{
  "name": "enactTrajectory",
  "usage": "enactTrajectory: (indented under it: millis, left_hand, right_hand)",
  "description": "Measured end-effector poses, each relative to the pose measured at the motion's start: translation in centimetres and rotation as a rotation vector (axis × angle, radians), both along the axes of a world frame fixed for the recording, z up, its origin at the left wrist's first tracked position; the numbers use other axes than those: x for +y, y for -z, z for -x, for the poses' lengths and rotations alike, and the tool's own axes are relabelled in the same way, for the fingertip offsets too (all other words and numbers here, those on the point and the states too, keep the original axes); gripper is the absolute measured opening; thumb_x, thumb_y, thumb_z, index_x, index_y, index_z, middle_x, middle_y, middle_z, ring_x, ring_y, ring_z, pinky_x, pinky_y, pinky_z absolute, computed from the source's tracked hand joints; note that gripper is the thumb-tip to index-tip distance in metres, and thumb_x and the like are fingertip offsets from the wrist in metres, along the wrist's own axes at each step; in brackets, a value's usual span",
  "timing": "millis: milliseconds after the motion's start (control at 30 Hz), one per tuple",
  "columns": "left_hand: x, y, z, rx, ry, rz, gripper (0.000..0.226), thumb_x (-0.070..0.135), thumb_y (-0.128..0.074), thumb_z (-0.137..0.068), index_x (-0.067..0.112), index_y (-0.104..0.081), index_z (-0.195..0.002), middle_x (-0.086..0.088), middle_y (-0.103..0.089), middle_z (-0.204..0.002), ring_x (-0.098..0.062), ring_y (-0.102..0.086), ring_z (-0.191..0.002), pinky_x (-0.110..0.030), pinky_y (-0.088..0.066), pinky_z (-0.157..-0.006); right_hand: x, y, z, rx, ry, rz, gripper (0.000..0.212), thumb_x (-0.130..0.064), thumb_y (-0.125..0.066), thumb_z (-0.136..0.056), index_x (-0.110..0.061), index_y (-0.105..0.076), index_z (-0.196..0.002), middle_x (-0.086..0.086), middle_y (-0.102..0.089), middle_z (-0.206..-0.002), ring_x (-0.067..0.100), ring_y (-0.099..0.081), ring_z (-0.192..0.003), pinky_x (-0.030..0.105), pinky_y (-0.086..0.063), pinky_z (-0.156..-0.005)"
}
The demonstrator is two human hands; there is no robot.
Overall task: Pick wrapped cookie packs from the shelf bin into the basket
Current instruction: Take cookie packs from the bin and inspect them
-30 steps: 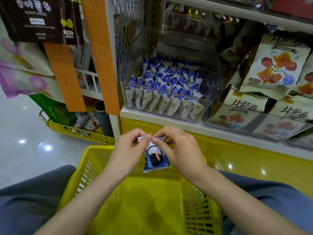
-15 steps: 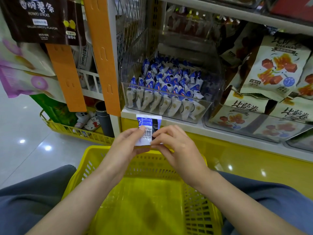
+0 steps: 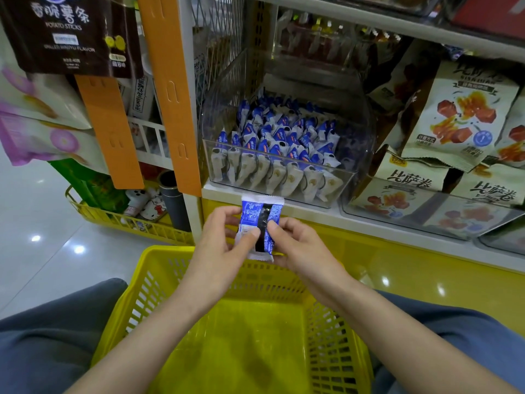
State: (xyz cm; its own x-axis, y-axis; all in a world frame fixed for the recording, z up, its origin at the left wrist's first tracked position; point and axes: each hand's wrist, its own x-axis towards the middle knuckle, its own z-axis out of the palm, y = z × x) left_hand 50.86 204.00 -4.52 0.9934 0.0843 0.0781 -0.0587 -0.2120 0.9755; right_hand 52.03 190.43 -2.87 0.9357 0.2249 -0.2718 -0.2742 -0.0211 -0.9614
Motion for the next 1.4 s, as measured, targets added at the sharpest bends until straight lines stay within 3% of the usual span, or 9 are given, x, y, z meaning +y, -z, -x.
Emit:
enactTrajectory:
  millis: [167, 400, 533, 800, 933, 1067, 1233, 1300, 1400]
  left_hand:
    - [-0.1, 0.4, 0.2, -0.045, 0.058, -0.144, 0.04, 0.023, -0.07, -0.078, 0.04, -0.045, -0.105, 0.02, -0.056, -0.103, 0.005, -0.056, -0.086, -0.007, -0.044, -0.067]
    - [0.3, 0.8, 0.0, -0.009, 0.126, -0.117, 0.033, 0.009, -0.047, -0.093, 0.033, -0.048, -0.116, 0.006, -0.063, -0.115, -0.008, -0.065, -0.095, -0.026, -0.053, -0.083]
    - [0.7, 1.2, 0.3, -0.071, 0.069, -0.345, 0.026, 0.019, -0.045, -0.095, 0.028, -0.047, -0.119, 0.009, -0.063, -0.1, -0.003, -0.062, -0.081, -0.011, -0.045, -0.065]
    - [1.3, 0.8, 0.0, -0.212, 0.004, -0.589, 0.016, 0.025, -0.04, -0.096, 0.019, -0.047, -0.083, 0.008, -0.048, -0.063, -0.011, -0.047, -0.058, -0.028, -0.035, -0.051]
    - [1.1, 0.8, -0.2, -0.169, 0.01, -0.508, 0.014, 0.023, -0.043, -0.096, 0.023, -0.05, -0.084, 0.01, -0.049, -0.062, -0.004, -0.05, -0.058, -0.017, -0.037, -0.053]
    - [0.3, 0.9, 0.0, -0.108, 0.109, -0.407, 0.022, 0.019, -0.045, -0.096, 0.02, -0.06, -0.113, 0.014, -0.06, -0.086, 0.0, -0.056, -0.078, -0.005, -0.038, -0.065]
    - [0.2, 0.6, -0.1, 0.015, 0.165, -0.163, 0.034, 0.009, -0.043, -0.095, 0.039, -0.054, -0.104, 0.012, -0.065, -0.088, 0.0, -0.062, -0.079, -0.014, -0.049, -0.071]
    - [0.0, 0.3, -0.1, 0.13, 0.163, 0.043, 0.027, 0.015, -0.041, -0.097, 0.037, -0.056, -0.1, 0.005, -0.066, -0.097, -0.008, -0.064, -0.089, -0.026, -0.052, -0.074]
    - [-0.3, -0.1, -0.1, 0.219, 0.141, 0.237, 0.017, 0.029, -0.043, -0.095, 0.027, -0.058, -0.103, 0.003, -0.068, -0.096, -0.005, -0.066, -0.085, -0.022, -0.054, -0.069]
  right_hand:
    - [0.2, 0.1, 0.1, 0.0, 0.013, -0.031, 0.014, -0.021, -0.052, -0.093, -0.01, -0.048, -0.099, 0.011, -0.068, -0.095, 0.014, -0.063, -0.075, 0.025, -0.05, -0.063]
    - [0.3, 0.4, 0.1, -0.087, -0.023, -0.023, 0.029, -0.013, -0.054, -0.091, -0.021, -0.044, -0.118, 0.002, -0.065, -0.1, 0.007, -0.065, -0.075, 0.026, -0.055, -0.072]
    - [0.6, 0.6, 0.3, -0.127, -0.091, 0.027, 0.029, -0.014, -0.055, -0.091, -0.029, -0.046, -0.114, 0.004, -0.061, -0.103, 0.002, -0.064, -0.072, 0.021, -0.055, -0.066]
    - [1.0, 0.9, 0.4, -0.123, -0.183, 0.077, 0.03, -0.01, -0.056, -0.09, -0.028, -0.047, -0.113, 0.0, -0.058, -0.096, 0.007, -0.061, -0.075, 0.016, -0.054, -0.061]
    - [1.0, 1.1, 0.4, -0.135, -0.147, 0.111, 0.029, -0.013, -0.055, -0.091, -0.027, -0.046, -0.114, 0.004, -0.058, -0.099, 0.012, -0.062, -0.077, 0.017, -0.054, -0.062]
    - [0.6, 1.2, -0.1, -0.105, -0.012, 0.132, 0.038, -0.018, -0.054, -0.091, -0.01, -0.042, -0.127, 0.014, -0.059, -0.107, 0.006, -0.061, -0.07, 0.015, -0.052, -0.055]
    - [0.5, 1.5, -0.4, -0.086, 0.029, 0.141, 0.047, -0.021, -0.057, -0.09, -0.008, -0.037, -0.13, 0.01, -0.058, -0.108, 0.008, -0.062, -0.072, 0.02, -0.053, -0.056]
    - [0.5, 1.6, -0.6, -0.101, 0.041, 0.179, 0.052, -0.024, -0.061, -0.087, -0.009, -0.037, -0.131, 0.006, -0.058, -0.108, 0.01, -0.061, -0.076, 0.023, -0.053, -0.06]
    - [0.6, 1.8, -0.9, -0.163, 0.039, 0.286, 0.063, -0.03, -0.07, -0.078, -0.012, -0.037, -0.13, -0.007, -0.054, -0.101, 0.006, -0.058, -0.075, 0.027, -0.052, -0.07]
